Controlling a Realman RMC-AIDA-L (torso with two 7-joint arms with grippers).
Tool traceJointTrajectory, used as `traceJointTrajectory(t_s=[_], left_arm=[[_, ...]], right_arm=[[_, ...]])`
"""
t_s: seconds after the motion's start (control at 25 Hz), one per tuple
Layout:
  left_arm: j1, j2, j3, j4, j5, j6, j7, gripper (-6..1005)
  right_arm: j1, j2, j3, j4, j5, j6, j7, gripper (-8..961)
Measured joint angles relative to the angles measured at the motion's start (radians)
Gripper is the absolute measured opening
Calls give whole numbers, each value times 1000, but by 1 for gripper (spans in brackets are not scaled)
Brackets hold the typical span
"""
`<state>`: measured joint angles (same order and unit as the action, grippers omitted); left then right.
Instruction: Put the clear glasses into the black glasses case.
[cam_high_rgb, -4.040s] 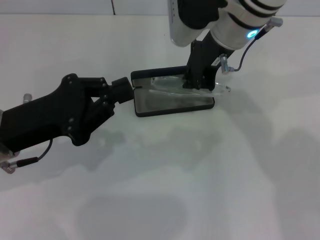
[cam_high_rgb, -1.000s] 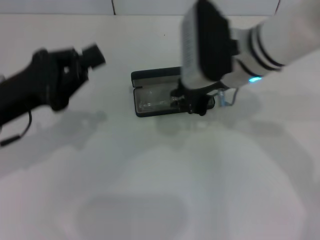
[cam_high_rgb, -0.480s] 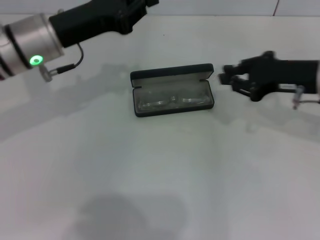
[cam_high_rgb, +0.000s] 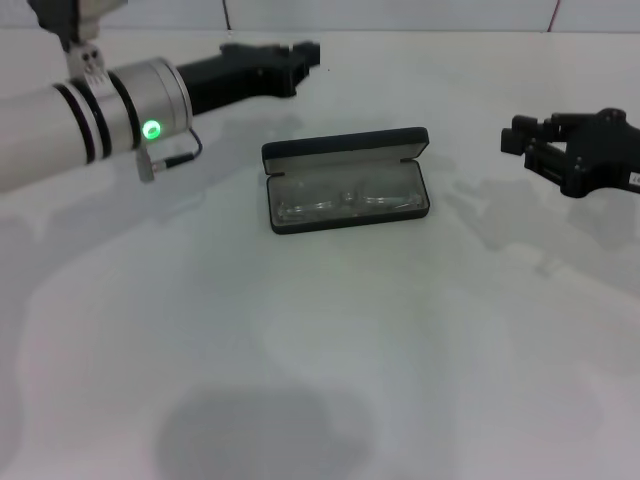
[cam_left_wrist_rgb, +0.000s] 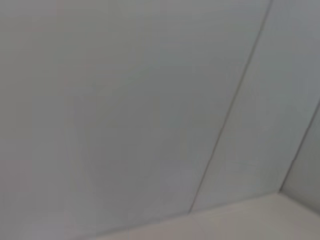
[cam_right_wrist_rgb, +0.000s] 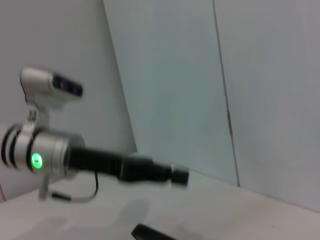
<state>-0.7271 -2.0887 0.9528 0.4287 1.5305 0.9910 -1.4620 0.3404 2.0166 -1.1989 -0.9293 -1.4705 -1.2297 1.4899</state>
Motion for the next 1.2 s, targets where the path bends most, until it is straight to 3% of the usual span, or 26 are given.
traceJointTrajectory(t_s=[0.28,0.76,1.0,1.2], left_arm=[[3,-6,54,-57,-5,-66,4,66],[5,-11,55,-117,-4,-72,19,66],[47,-13,156,-125,-7,-27,-14,66],[96,-14,184,-112,-21,31,-15,67]], right_arm=[[25,2,-1,2,8,-6,-4,171],[77,2,-5,41,5,-5,-31,171],[84,1,-1,46,3,0,-34,173],[98,1,-2,59,6,-6,-52,175]])
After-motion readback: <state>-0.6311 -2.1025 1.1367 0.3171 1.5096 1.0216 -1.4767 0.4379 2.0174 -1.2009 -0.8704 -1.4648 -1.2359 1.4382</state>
